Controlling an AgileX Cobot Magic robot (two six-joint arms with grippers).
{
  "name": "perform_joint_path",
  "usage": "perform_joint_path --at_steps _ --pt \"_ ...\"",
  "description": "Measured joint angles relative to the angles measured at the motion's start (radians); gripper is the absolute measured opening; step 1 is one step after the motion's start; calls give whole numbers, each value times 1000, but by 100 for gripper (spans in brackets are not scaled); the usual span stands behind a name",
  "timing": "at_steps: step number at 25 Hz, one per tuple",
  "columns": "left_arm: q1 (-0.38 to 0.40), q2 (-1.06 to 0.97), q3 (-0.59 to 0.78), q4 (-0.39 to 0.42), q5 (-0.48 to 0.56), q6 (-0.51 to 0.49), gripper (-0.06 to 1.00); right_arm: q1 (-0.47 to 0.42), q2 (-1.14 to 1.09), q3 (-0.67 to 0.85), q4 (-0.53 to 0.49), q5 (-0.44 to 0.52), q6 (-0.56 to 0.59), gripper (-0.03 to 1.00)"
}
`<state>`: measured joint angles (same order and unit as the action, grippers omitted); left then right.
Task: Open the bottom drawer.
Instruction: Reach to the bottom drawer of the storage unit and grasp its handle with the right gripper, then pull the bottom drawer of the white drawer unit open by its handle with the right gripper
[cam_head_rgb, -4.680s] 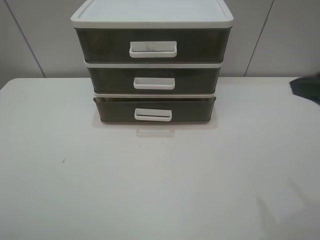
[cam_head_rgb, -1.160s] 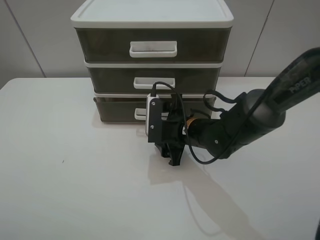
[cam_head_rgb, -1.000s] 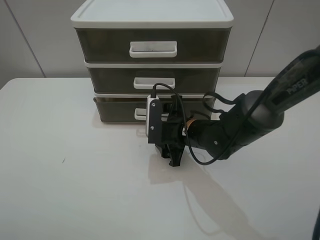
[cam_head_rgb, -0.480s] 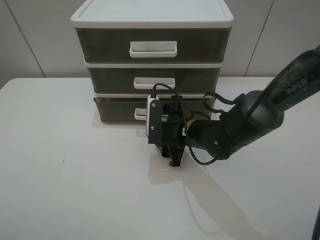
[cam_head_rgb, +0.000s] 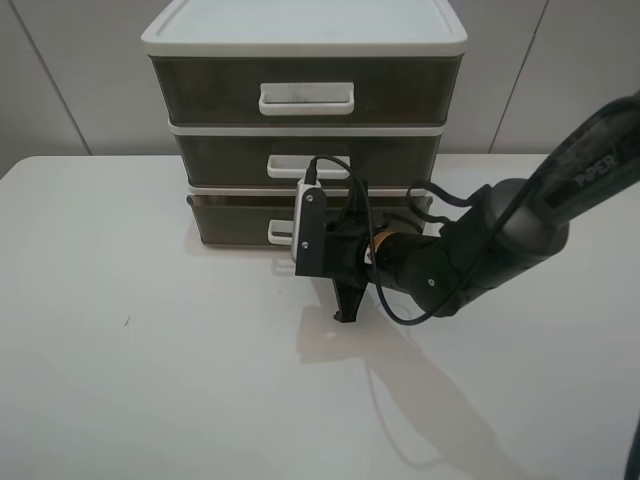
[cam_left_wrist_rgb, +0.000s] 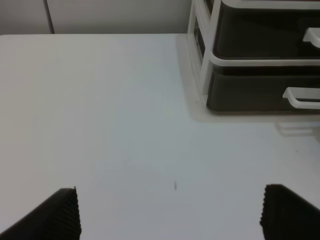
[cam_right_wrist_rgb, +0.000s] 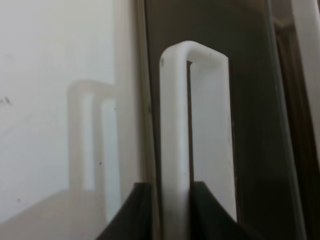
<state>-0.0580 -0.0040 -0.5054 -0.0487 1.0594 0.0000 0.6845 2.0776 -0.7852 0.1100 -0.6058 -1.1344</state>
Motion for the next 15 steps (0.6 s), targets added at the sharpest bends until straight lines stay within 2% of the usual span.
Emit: perform_joint_path --at_steps 3,11,15 --pt "0 0 0 0 0 0 74 -1 0 -2 2 -9 0 11" --pt "0 0 0 0 0 0 74 -1 -7 -2 2 4 0 11" --pt "0 0 0 0 0 0 74 1 -31 -1 1 54 0 11"
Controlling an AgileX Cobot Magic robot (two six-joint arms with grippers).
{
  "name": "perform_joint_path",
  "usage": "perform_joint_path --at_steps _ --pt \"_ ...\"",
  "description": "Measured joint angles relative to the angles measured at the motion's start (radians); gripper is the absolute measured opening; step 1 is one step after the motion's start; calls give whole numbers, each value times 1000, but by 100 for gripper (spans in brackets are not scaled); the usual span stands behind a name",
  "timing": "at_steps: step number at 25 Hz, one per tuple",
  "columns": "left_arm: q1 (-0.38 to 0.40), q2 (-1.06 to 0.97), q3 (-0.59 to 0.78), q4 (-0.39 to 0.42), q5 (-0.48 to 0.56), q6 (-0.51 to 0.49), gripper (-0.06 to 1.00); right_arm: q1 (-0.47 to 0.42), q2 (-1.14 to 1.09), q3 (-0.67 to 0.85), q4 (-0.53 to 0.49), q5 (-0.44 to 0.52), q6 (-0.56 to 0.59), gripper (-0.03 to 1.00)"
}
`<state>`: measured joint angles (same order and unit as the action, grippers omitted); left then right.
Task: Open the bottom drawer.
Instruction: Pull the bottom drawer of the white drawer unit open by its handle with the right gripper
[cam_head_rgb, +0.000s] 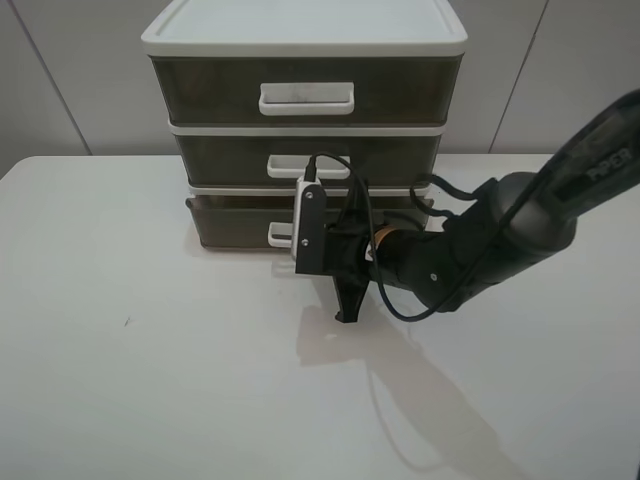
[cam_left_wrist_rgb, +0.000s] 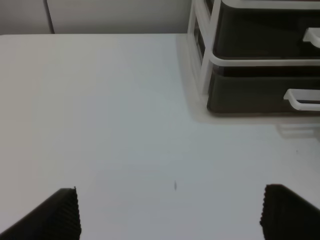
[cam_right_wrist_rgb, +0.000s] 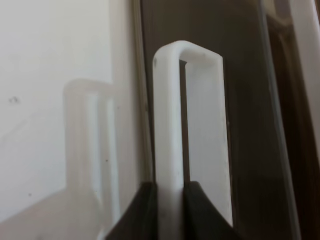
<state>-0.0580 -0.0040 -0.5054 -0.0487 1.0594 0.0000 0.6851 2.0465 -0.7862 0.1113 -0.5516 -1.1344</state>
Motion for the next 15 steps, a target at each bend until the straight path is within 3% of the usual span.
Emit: perform_joint_path --at_steps 15 --pt "0 0 0 0 0 0 74 71 -82 78 41 79 4 11"
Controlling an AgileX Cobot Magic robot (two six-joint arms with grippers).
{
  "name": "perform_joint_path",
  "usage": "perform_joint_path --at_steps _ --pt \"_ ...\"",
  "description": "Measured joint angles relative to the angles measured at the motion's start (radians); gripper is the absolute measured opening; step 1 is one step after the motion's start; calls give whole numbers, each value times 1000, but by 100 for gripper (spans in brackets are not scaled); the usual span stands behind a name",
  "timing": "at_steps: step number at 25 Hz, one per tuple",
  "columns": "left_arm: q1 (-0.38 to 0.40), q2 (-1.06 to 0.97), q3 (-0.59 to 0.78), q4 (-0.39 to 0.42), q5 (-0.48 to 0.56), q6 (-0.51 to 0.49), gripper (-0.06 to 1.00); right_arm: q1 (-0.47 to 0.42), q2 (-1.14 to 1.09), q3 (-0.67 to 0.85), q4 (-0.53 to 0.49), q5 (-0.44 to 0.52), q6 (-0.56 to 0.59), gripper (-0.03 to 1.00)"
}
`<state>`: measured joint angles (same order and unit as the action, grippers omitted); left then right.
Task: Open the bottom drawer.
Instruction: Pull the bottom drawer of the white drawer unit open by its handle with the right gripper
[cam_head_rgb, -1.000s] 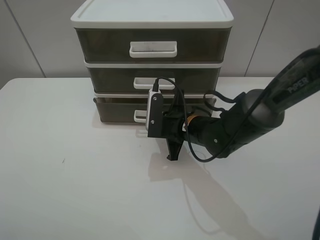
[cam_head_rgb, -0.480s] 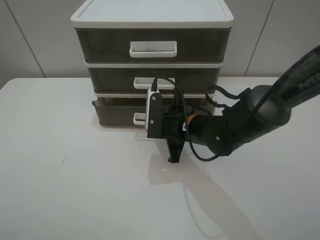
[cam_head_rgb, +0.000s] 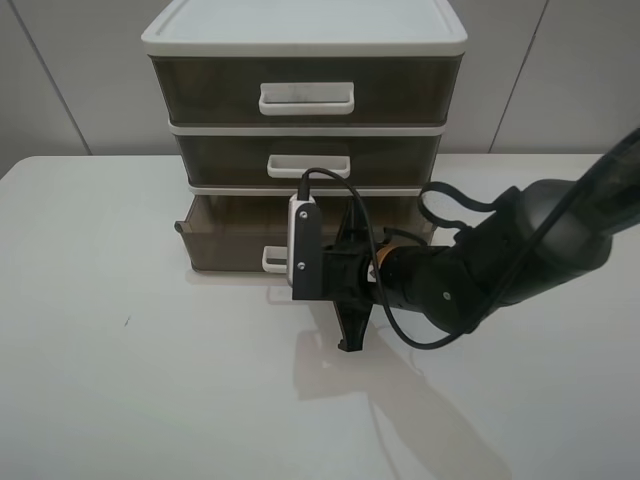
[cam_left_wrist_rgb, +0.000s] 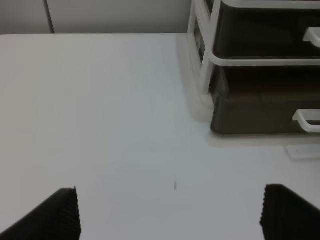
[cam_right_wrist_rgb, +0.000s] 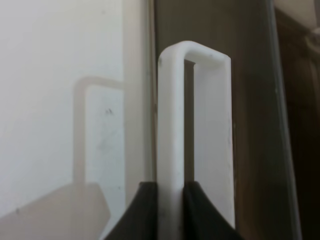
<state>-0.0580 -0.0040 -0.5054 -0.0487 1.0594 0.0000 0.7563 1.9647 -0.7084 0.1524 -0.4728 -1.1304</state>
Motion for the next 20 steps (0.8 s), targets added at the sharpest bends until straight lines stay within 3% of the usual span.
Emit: perform_joint_path --at_steps 7,20 --pt "0 0 0 0 0 0 74 43 -22 5 57 46 4 11" --pt "0 0 0 0 0 0 74 101 -93 76 72 92 9 11"
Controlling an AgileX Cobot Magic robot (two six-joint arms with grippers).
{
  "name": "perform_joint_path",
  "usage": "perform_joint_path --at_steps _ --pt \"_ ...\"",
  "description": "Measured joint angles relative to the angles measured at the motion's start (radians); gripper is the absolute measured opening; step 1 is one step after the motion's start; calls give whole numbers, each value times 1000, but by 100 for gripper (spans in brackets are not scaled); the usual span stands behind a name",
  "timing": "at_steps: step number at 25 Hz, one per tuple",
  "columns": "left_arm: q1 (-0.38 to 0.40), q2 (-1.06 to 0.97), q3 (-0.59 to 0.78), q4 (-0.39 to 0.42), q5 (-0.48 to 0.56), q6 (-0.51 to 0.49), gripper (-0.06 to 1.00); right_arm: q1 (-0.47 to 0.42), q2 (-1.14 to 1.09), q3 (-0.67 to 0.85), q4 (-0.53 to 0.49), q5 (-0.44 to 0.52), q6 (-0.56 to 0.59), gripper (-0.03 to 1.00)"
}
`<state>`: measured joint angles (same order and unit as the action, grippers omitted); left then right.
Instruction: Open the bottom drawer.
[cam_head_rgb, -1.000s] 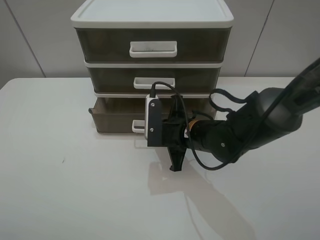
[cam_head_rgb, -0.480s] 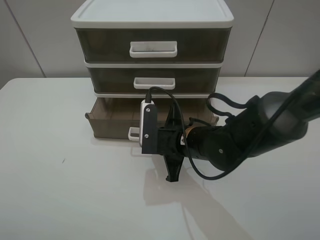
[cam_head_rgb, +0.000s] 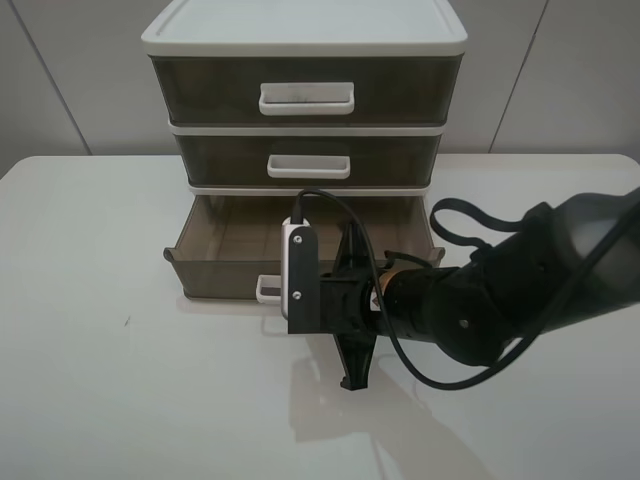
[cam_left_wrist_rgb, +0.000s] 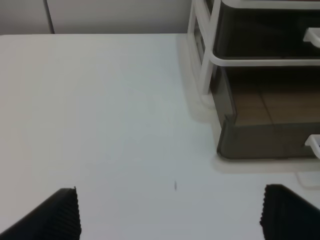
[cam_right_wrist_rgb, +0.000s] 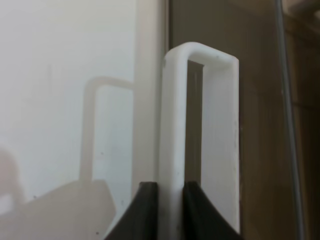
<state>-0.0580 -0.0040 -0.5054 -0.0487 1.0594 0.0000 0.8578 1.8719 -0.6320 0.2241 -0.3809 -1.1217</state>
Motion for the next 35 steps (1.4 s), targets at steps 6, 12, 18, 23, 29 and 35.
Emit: perform_joint_path --at_steps 6,12,18,23,29,35 --pt "0 0 0 0 0 0 74 41 -1 5 51 10 3 11" --pt "0 0 0 0 0 0 74 44 -1 5 67 19 4 11" --pt "0 0 0 0 0 0 74 45 -1 5 66 25 -3 16" --pt "0 0 0 0 0 0 74 45 -1 5 46 62 -13 46" --pt "0 0 0 0 0 0 74 46 -70 9 38 120 -13 55" --pt "0 0 0 0 0 0 74 46 -246 11 38 324 33 66"
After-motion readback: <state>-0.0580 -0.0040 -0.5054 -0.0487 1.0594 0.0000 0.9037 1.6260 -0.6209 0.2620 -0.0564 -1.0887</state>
